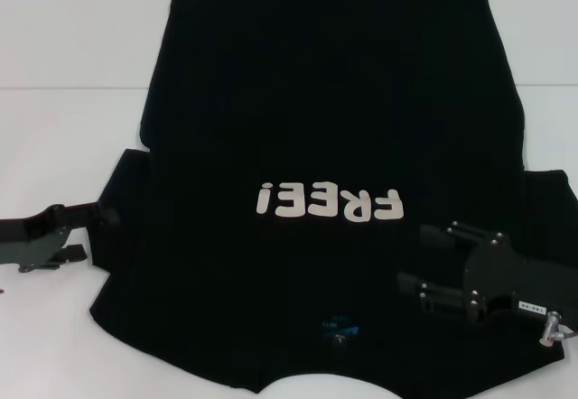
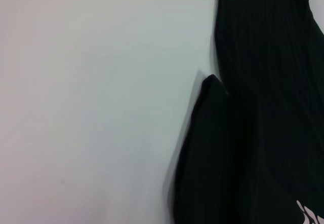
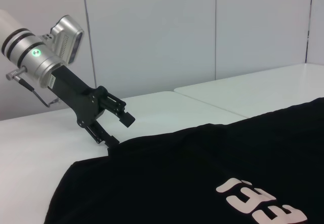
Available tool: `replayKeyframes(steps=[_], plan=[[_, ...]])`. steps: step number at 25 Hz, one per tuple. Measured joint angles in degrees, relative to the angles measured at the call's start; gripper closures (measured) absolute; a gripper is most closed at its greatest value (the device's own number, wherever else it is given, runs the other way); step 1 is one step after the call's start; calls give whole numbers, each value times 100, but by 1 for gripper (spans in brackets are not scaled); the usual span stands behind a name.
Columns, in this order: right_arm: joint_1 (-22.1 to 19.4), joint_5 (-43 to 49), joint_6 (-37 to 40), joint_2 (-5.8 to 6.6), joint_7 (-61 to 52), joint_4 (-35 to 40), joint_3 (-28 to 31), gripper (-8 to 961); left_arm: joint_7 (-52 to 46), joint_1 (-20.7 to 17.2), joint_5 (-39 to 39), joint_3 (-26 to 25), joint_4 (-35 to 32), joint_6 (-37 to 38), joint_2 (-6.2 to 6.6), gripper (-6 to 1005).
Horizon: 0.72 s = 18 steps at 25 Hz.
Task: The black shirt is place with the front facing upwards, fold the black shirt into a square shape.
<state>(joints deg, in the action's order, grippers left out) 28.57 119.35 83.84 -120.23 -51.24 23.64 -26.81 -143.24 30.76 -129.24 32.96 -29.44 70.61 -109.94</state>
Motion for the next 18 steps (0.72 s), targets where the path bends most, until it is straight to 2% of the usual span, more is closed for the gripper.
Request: replayKeyframes(steps=[18], plan=[[0,0,1,0,0,0,0,146,4,71,-3,0,110,2,-45,66]])
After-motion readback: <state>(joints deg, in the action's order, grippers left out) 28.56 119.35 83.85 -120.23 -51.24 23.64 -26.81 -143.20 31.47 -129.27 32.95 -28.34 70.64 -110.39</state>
